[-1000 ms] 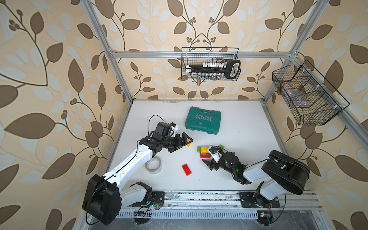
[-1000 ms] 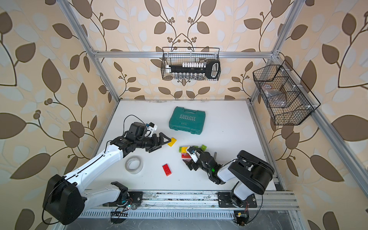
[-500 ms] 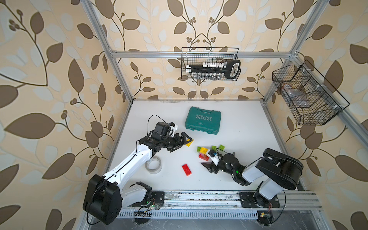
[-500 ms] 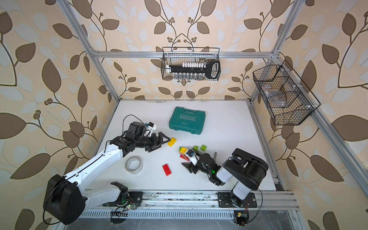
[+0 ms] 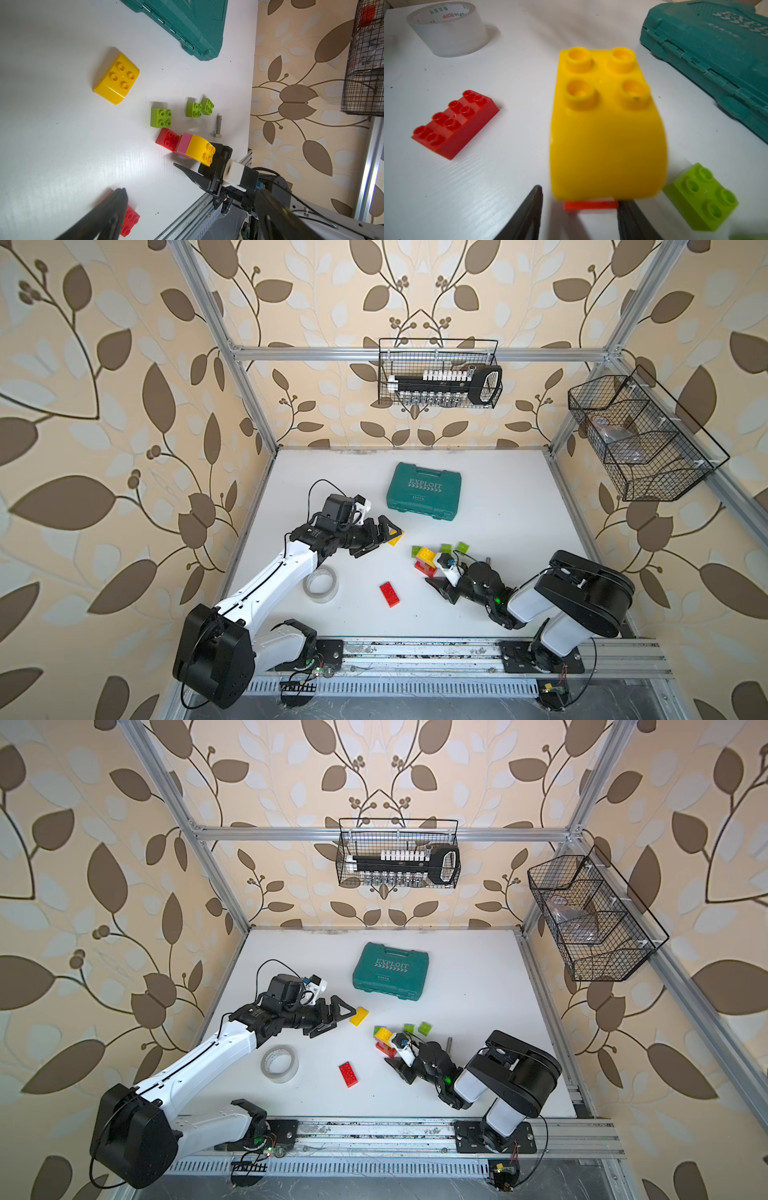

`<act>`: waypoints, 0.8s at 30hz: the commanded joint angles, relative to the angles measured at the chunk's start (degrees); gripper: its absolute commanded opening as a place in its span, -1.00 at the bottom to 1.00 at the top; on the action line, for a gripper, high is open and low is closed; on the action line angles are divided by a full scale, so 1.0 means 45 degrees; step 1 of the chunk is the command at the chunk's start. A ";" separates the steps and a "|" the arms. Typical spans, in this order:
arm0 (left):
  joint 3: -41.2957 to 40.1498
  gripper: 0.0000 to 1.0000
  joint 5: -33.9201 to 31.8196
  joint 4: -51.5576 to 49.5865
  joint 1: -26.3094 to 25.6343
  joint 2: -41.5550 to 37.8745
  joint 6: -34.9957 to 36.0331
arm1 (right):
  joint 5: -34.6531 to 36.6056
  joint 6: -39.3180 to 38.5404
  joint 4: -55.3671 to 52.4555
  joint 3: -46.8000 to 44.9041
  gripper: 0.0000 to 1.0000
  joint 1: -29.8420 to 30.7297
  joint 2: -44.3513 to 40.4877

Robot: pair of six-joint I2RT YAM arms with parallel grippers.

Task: Assemble the letter s with lego
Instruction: Adjust the lego brick at the center of the board.

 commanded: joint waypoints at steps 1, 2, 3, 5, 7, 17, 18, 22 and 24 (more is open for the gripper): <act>0.0287 0.96 0.0287 0.0213 0.0163 -0.0055 0.0213 | -0.0131 -0.0264 -0.0051 0.0270 -0.04 -0.0058 0.0138; 0.0296 0.97 0.0287 0.0220 0.0160 -0.0055 0.0249 | -0.0212 -0.0312 -0.0161 0.0331 -0.08 -0.0068 0.0139; 0.0287 0.96 0.0302 0.0228 0.0162 -0.0038 0.0236 | -0.0303 -0.0366 -0.0219 0.0381 -0.11 -0.0073 0.0181; 0.0287 0.96 0.0307 0.0244 0.0172 -0.0016 0.0215 | -0.0412 -0.0405 -0.0168 0.0472 -0.14 -0.0059 0.0302; 0.0291 0.96 0.0307 0.0258 0.0180 -0.0016 0.0221 | -0.0489 -0.0455 -0.0147 0.0557 -0.17 -0.0056 0.0398; 0.0483 0.95 0.0270 -0.0142 0.0316 -0.0282 0.0382 | -0.0800 -0.0507 -0.1531 0.0795 -0.48 -0.0037 -0.0579; 0.0616 0.95 0.0220 -0.0320 0.0352 -0.0367 0.0462 | -0.0905 -0.0531 -0.2195 0.0930 -0.50 -0.0023 -0.1061; 0.1602 0.96 -0.0325 -0.1820 0.0758 -0.1038 0.1207 | -0.1733 -0.0635 -0.7412 0.2499 -0.51 -0.0050 -0.3645; 0.2223 0.97 -0.0731 -0.2653 0.1019 -0.1434 0.1703 | -0.2600 -0.0655 -1.0007 0.3778 -0.54 -0.0127 -0.4281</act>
